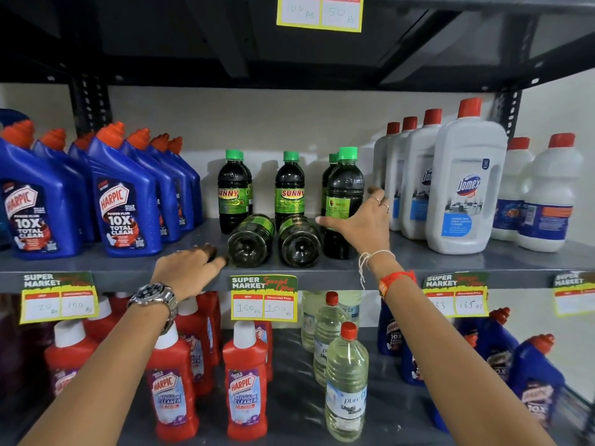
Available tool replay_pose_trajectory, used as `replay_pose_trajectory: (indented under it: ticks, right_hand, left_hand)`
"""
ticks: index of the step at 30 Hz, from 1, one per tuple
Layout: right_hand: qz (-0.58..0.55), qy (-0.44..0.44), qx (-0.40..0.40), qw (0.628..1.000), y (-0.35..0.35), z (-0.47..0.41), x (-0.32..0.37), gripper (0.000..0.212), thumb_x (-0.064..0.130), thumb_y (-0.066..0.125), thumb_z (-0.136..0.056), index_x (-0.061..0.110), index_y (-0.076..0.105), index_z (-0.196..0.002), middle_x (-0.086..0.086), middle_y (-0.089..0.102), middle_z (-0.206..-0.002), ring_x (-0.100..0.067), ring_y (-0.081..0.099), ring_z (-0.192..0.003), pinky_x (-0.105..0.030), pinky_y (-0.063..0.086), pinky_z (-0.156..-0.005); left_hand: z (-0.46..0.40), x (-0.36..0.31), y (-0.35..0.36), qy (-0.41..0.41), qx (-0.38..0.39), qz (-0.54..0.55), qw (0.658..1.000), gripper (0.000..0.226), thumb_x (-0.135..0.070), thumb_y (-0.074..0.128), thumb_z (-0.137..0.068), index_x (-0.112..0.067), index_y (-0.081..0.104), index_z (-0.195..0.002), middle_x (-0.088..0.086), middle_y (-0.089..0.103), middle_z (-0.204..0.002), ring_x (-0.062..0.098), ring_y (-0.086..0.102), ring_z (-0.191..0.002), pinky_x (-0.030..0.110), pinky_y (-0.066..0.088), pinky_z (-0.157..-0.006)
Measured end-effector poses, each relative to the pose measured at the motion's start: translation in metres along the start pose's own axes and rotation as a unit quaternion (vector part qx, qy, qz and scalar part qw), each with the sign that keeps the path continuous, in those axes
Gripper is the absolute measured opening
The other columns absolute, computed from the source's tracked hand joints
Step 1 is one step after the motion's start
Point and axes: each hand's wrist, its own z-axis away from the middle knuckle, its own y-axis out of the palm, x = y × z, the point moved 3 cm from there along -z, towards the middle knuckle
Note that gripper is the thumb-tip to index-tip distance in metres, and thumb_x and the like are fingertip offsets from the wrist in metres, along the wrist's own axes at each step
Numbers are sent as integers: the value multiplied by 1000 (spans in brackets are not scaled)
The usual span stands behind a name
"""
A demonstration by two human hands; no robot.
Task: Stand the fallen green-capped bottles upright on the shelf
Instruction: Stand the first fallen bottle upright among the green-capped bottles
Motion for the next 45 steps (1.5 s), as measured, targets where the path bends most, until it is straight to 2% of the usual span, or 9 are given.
replay_pose_trajectory:
  ticks: [6,11,15,18,22,27,32,39,45]
  right_hand:
    - [-113,45,42,992,-8,-8,-8,89,22,86,-58,2,31,-126,-10,50,-111,-26,55,-109,-29,45,-91]
    - [-303,139,139,933,-13,-13,-21,70,2,72,-73,1,29,-128,-4,58,-91,-15,60,-78,-26,53,-73]
    - [-63,75,74,993,-9,-10,-19,103,50,80,-55,1,31,-132,-13,43,-129,-32,37,-128,-43,31,-110]
    - [103,-10,-16,995,-3,1,-8,113,62,78,-54,-6,30,-131,-19,38,-132,-37,32,-128,-42,26,-108]
    - [17,-8,-29,999,-1,-4,-10,94,34,87,-53,-4,35,-121,-17,50,-121,-34,51,-117,-40,44,-99]
    - [-174,80,79,978,-6,-11,-20,78,5,80,-64,1,28,-122,-2,50,-96,-23,56,-108,-25,46,-93]
    - [-16,43,49,998,-5,-9,-28,110,42,85,-56,-4,23,-135,-19,34,-139,-35,28,-135,-42,25,-115]
    - [-55,59,25,996,-8,-11,-23,87,31,87,-52,-2,44,-119,-14,54,-118,-31,51,-119,-40,45,-101]
    - [30,44,-57,997,-20,6,-5,105,44,81,-58,0,28,-137,-21,35,-139,-37,32,-131,-42,35,-103]
  left_hand:
    - [1,2,1,-20,-7,25,999,40,-22,30,-91,-21,43,-128,3,50,-97,16,42,-75,23,24,-47]
    - [1,1,0,-23,-1,25,999,39,-20,34,-90,-20,43,-128,3,48,-97,17,42,-76,24,24,-47]
    - [1,2,1,-27,5,32,999,38,-20,40,-89,-20,44,-127,6,55,-112,16,42,-79,23,24,-47]
    - [2,1,-1,-31,1,31,999,37,-21,38,-90,-20,44,-127,6,55,-112,16,41,-79,23,23,-47]
    - [4,1,-1,-27,6,27,999,38,-21,40,-90,-20,44,-127,6,55,-113,15,40,-79,22,22,-47]
    - [3,2,-1,-30,5,35,999,39,-21,44,-88,-21,44,-127,5,55,-113,16,42,-81,22,22,-48]
    - [3,2,1,-31,8,36,999,40,-21,47,-87,-20,45,-126,6,55,-114,17,44,-82,22,23,-48]
    - [4,1,-1,-28,-1,40,999,38,-20,44,-87,-20,46,-125,5,57,-112,20,52,-86,23,23,-47]
    - [3,2,2,-22,0,21,1000,37,-22,35,-90,-20,46,-125,1,51,-94,15,44,-75,22,23,-47]
